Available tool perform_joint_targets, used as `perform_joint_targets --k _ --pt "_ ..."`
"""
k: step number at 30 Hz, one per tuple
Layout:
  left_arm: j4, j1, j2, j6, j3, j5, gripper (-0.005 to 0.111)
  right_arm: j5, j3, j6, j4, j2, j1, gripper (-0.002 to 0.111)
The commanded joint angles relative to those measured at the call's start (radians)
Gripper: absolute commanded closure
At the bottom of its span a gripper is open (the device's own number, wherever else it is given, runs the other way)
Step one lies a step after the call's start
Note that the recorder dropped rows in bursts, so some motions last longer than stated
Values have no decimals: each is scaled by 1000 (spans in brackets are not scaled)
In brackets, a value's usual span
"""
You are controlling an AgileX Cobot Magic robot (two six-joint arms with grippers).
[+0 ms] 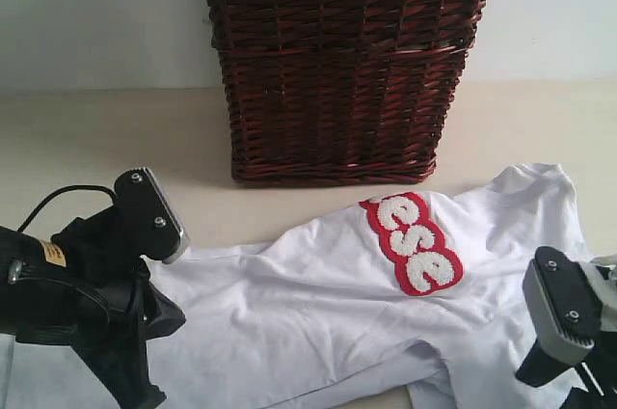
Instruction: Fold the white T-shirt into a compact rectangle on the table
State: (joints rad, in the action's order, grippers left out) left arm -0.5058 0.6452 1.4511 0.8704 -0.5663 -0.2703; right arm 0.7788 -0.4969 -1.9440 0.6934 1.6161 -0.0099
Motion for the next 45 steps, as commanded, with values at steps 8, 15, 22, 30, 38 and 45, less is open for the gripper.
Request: perform_joint_targets --k 8,15,22,30,38,45 --pt "4 3 -1 -11 5 14 107 76 2 147 79 -10 92 51" --pt "4 3 -1 -11 5 14 107 96 2 171 79 -12 92 51" --pt "4 3 -1 -11 5 14 107 127 2 204 93 -16 92 51" --pt "4 3 8 -11 5 14 107 -7 2 220 91 -12 92 51" --pt "4 3 8 -11 5 14 107 28 2 220 73 -10 92 72" --pt "4 3 8 -11 5 18 107 209 2 129 66 -10 92 108"
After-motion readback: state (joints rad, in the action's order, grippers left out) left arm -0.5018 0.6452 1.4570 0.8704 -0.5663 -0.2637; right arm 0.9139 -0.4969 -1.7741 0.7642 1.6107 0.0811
